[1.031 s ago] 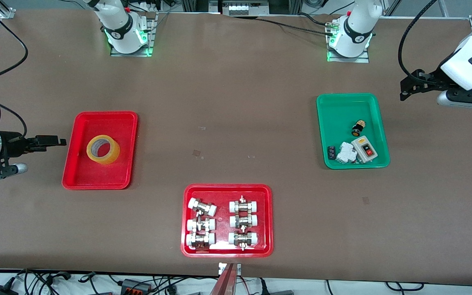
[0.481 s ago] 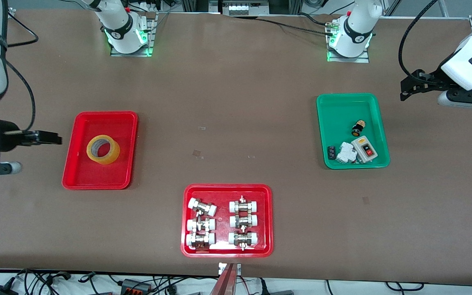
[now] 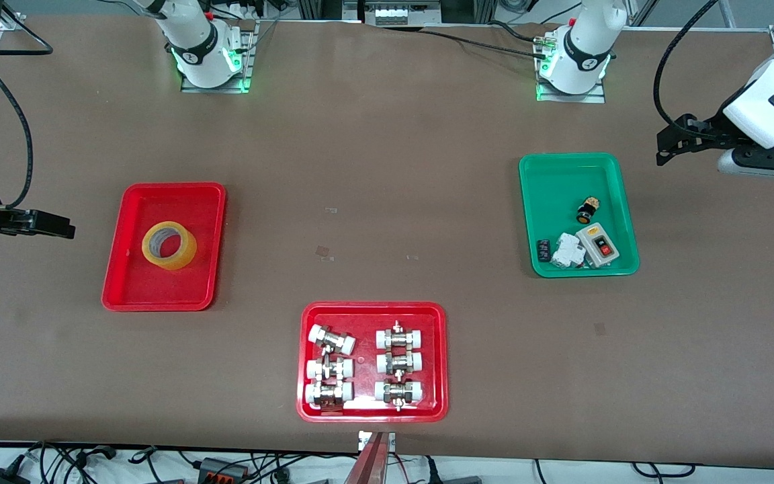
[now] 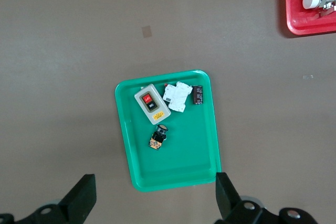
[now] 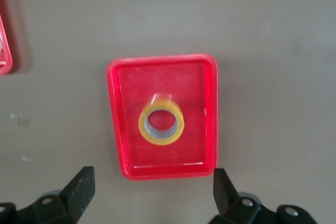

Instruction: Left arm passes tape to right arm into tray

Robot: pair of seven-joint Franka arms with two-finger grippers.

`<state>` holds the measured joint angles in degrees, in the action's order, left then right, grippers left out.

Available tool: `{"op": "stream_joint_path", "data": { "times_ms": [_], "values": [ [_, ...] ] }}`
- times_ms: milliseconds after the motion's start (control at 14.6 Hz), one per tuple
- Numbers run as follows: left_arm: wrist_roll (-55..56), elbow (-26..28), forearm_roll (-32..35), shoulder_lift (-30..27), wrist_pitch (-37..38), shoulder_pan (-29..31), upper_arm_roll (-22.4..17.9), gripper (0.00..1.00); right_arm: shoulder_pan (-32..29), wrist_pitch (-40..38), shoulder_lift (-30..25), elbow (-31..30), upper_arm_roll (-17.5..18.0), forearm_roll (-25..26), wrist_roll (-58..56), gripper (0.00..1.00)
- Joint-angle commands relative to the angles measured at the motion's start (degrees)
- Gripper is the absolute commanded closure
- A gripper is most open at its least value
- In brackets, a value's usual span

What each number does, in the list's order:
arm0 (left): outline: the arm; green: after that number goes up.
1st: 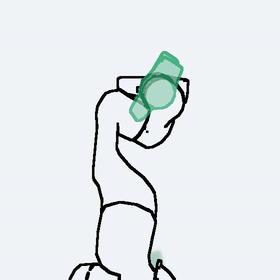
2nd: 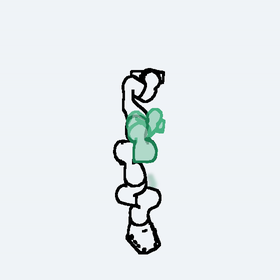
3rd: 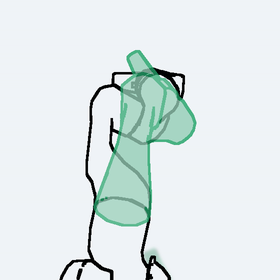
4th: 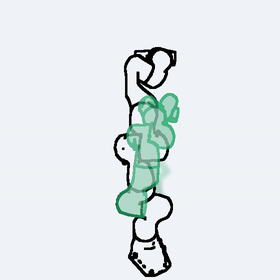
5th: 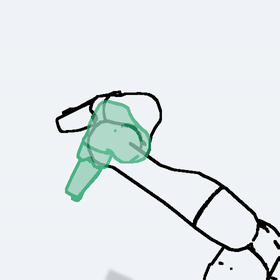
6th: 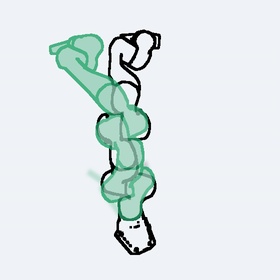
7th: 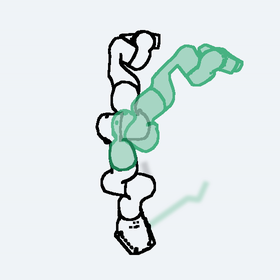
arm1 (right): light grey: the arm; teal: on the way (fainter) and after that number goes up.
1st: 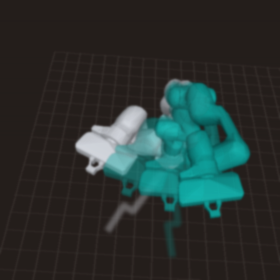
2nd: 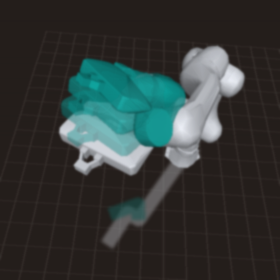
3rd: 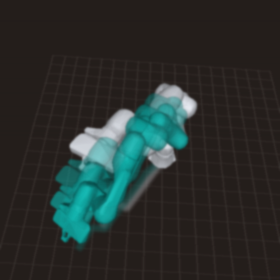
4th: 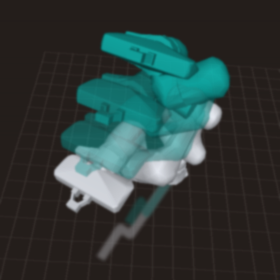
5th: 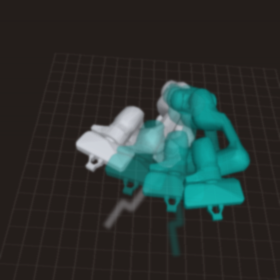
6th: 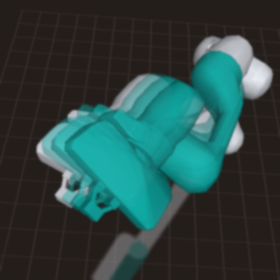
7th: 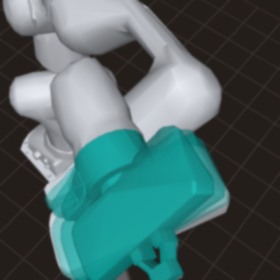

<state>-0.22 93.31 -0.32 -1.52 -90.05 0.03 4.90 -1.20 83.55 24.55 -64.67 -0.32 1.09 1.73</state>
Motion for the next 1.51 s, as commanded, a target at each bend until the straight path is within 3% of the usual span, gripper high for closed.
{"op": "stream_joint_path", "data": {
  "times_ms": [0, 137, 344, 687, 1099, 1443],
  "values": [
    [0.3, -1.0, 0.5, 0.5, 0.8, -0.1, -0.2, 0.00, 0.2, 2.3, -1.4, 0.2, -0.1, 0.5, 0.9, 0.00],
    [0.3, -1.0, 0.5, 0.5, 0.8, -0.1, -0.2, 0.00, 0.3, 4.2, -2.6, -0.4, -0.1, 0.5, 0.6, 0.00],
    [0.3, -0.9, 0.5, 0.5, 0.8, -0.1, -0.2, 0.00, -0.4, 13.4, -7.7, -8.9, -0.2, 0.6, -0.9, 0.00],
    [0.3, -1.0, 0.5, 0.5, 0.8, -0.1, -0.2, 0.00, -0.7, 12.1, -10.8, -12.5, -0.1, 0.5, -4.3, 0.00],
    [0.3, -1.0, 0.5, 0.5, 0.8, -0.1, -0.2, 0.00, -1.0, 21.6, -23.0, -32.2, -0.1, 0.8, -3.8, 0.00],
    [0.3, -1.0, 0.5, 0.5, 0.8, 0.1, -0.2, 0.00, -0.9, 17.4, -26.9, -36.0, -0.1, 0.3, -4.0, 0.00]
  ]
}}
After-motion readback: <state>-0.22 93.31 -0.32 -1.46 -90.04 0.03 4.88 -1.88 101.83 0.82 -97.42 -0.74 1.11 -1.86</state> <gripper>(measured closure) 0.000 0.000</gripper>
